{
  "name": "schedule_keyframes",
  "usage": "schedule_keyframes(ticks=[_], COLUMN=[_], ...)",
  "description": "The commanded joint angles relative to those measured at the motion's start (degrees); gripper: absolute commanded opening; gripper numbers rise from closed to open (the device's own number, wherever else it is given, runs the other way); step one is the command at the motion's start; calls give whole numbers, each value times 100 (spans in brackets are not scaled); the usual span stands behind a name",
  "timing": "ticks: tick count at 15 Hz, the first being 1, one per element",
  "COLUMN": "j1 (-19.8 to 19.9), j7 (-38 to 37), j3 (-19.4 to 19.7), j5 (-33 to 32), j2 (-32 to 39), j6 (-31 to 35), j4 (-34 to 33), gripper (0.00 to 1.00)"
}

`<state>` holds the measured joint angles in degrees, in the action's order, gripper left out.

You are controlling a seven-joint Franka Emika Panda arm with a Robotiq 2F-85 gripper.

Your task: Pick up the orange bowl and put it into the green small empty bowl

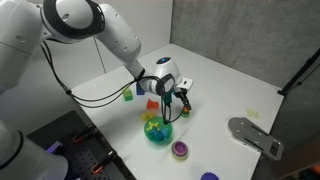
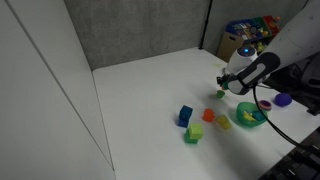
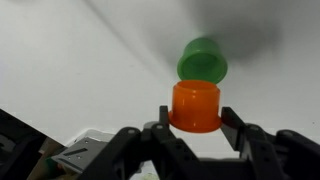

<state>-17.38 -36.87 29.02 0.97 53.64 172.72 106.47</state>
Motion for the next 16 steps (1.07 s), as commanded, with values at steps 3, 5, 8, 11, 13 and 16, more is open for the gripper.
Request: schedule_keyframes(ticks=[3, 5, 8, 11, 13, 16], j1=[-271, -310, -347, -387, -400, -403], j7=[-21, -17, -16, -11, -15, -13], j3=[202, 227, 221, 236, 259, 313], j5=[423, 523, 659, 767, 838, 904], j2=[314, 435, 587, 703, 761, 832], j6=[276, 302, 330, 372, 402, 422], j4=[-87, -147, -256, -367, -432, -502], gripper=[30, 30, 30, 30, 30, 30])
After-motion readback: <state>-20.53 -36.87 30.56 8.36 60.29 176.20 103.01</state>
